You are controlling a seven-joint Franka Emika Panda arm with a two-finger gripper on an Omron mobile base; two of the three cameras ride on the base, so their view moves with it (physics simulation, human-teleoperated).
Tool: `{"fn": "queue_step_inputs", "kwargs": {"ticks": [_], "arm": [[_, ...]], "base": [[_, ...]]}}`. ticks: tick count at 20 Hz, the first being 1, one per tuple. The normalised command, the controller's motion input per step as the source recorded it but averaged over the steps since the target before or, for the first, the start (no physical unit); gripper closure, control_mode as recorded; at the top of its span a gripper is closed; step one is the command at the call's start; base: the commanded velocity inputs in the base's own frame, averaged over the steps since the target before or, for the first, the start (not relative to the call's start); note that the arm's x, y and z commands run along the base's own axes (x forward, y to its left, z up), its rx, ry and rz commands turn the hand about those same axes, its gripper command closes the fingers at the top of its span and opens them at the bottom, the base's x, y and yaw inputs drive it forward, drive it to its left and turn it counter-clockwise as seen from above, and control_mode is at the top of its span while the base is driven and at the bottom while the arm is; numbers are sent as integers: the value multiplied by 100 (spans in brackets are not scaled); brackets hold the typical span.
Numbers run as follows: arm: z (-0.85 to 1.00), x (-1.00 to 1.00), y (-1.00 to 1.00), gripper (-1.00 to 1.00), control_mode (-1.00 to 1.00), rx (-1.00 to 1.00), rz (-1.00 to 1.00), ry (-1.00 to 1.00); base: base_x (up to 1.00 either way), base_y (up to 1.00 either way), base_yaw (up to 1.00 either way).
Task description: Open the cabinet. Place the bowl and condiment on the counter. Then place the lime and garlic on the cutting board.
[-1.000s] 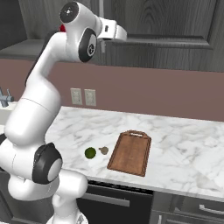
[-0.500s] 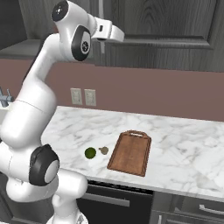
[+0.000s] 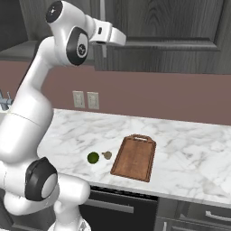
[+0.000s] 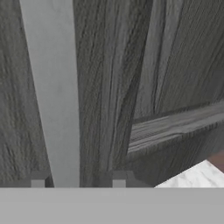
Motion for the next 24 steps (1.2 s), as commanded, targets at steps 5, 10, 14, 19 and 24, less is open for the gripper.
{"fn": "queue_step_inputs", "kwargs": {"ticks": [5,10,14,19,24], "arm": [[0,-50,-100,100,-100,3,0,0],[0,-62,-100,100,-100,6,0,-1],[0,-68,-100,100,-100,6,0,-2],[0,-60,-100,100,-100,5,0,-1],[0,-50,-100,100,-100,2,0,0]], "base": [[0,0,0],[0,0,0],[0,0,0],[0,0,0],[0,0,0]]}}
